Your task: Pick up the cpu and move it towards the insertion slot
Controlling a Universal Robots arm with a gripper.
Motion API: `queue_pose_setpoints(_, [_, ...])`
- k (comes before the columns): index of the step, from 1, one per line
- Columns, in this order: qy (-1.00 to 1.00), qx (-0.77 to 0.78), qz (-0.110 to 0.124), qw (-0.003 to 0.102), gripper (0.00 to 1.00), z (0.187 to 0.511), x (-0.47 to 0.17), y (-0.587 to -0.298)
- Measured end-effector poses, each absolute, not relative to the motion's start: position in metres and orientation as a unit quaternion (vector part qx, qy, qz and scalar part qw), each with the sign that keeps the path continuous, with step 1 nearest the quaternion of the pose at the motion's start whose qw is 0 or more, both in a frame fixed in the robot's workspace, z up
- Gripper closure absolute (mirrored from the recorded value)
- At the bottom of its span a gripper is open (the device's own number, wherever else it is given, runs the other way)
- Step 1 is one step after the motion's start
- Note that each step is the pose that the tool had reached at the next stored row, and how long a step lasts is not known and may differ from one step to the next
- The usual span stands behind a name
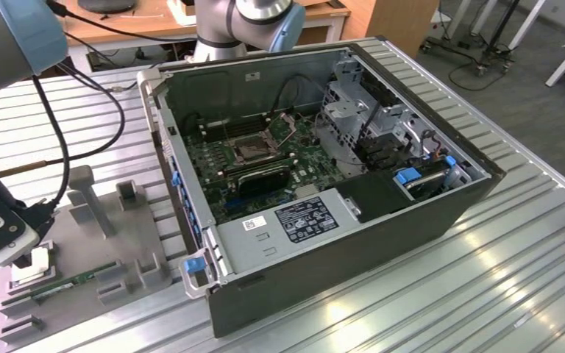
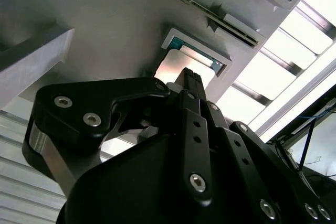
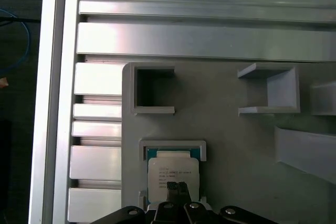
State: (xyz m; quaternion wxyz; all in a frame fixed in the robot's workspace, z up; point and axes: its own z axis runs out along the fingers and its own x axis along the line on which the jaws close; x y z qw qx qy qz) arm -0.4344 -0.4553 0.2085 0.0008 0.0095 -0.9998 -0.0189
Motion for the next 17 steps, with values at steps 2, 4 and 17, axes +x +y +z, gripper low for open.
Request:
queue_pose_setpoints(2, [-1.0,0.01,-0.019,0.001,0.89,0.2086,-0.4344,-0.4554])
queue_pose_setpoints(4, [-1.0,0.01,-0.019,0.001,0.89,0.2086,-0.4343,-0.4554])
queue_pose_setpoints(17, [-1.0,0.01,-0.019,0.001,0.59,0.2085,-0.4343,-0.4554])
